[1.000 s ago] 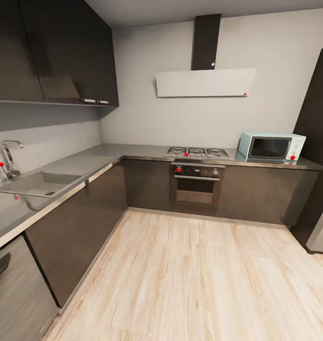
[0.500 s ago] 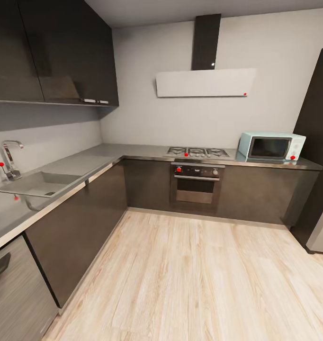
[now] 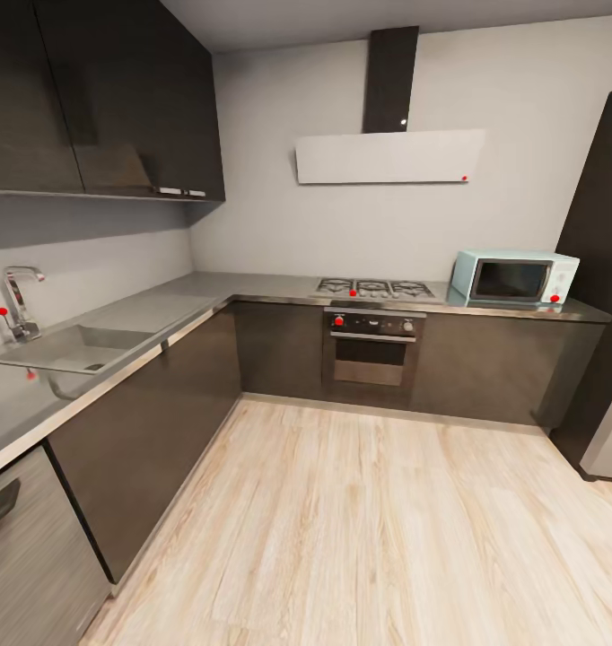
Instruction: Pick up the poster from the kitchen countertop and hang it on one of the wall nails in the kitchen.
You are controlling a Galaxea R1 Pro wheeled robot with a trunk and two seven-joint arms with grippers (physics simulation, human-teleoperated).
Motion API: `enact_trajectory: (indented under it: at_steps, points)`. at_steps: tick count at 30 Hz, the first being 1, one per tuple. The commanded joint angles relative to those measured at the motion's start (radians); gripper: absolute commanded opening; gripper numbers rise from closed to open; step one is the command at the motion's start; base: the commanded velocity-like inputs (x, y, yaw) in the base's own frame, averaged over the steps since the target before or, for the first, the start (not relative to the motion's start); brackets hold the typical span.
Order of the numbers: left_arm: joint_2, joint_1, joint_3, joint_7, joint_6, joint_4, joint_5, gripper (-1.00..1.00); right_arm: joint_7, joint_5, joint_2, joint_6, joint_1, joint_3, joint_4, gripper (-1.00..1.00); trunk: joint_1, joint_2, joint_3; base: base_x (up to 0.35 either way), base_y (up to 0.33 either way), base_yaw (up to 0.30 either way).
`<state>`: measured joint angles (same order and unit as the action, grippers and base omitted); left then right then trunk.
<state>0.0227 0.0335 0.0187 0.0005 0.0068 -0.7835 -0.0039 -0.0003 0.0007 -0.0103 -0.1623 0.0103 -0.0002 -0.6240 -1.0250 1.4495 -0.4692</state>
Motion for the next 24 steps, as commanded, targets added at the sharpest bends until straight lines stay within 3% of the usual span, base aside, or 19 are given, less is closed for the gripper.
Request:
enact_trajectory:
  at_steps: [1, 7, 24]
  points:
    - [0.0, 0.0, 0.001, 0.0, 0.001, 0.0, 0.0, 1.0, 0.0, 0.001, 0.0, -0.003, 0.0, 0.0, 0.0, 1.0, 0.0, 0.0, -0.001, 0.0, 0.0, 0.0]
    - [-0.001, 0.0, -0.002, 0.002, -0.005, 0.04, 0.001, 1.0, -0.001, -0.002, 0.001, -0.002, -0.001, 0.002, 0.0, 1.0, 0.0, 0.0, -0.001, 0.0, 0.0, 0.117]
    - [0.0, 0.0, -0.001, 0.004, -0.005, 0.042, 0.001, 1.0, -0.008, 0.003, 0.008, -0.005, -0.001, 0.003, 0.0, 1.0, 0.0, 0.0, -0.001, 0.0, 0.0, 0.286]
